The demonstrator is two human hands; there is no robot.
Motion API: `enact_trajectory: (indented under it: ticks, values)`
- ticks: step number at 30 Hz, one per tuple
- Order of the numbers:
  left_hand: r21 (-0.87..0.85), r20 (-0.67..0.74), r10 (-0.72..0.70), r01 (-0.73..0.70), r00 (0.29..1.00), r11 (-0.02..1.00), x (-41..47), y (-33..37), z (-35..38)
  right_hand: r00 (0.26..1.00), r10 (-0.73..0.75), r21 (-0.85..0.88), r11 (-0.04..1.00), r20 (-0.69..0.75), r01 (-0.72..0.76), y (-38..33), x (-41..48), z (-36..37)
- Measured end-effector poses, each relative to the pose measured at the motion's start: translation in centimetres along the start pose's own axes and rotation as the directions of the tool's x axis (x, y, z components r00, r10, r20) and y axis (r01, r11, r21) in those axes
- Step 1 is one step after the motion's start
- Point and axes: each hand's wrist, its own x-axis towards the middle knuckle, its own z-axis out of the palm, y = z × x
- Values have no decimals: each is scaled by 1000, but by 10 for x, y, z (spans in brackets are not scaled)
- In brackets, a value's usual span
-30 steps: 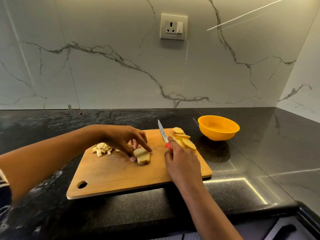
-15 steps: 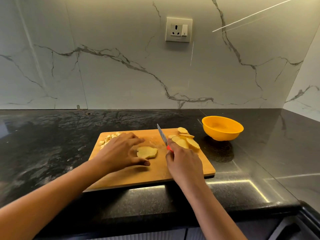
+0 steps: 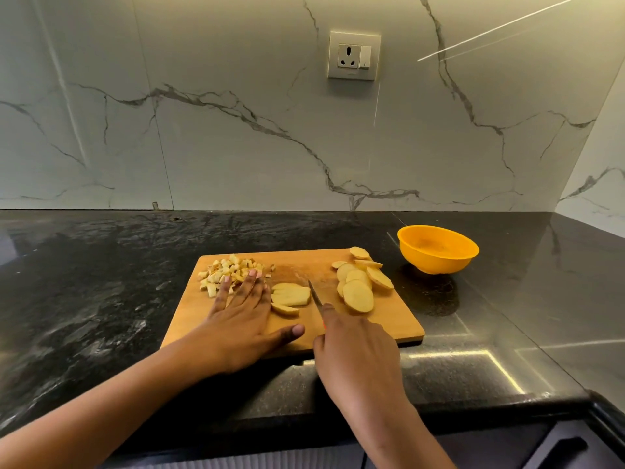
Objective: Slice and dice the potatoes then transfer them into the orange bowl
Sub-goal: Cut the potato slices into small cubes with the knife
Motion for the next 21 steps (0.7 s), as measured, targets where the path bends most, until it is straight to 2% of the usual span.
enact_trajectory:
  ticks: [4, 7, 12, 15, 19, 21]
  values:
    - [-11, -21, 15, -15, 1000, 1000, -1, 0, 1, 999, 4, -8, 1000, 33, -4, -7, 4, 6]
    - [-28, -38, 18, -19, 999, 999, 3, -7, 1, 1000, 3, 8, 1000, -1, -3, 1, 4, 4]
    - [-21, -62, 111, -112, 992, 993, 17, -15, -13, 1000, -19, 21, 1000, -22, 20, 5, -1, 1]
    - [-80, -93, 174, -181, 980, 980, 27, -19, -23, 1000, -19, 26, 999, -22, 20, 5, 1, 5]
    - [-160, -178, 110, -139, 978, 977, 23, -12, -25, 999, -23, 24, 999, -27, 23, 5, 5, 2]
    - [-135, -219, 116, -148, 969, 980, 24, -12, -19, 999, -17, 29, 999, -28, 18, 8, 8, -1]
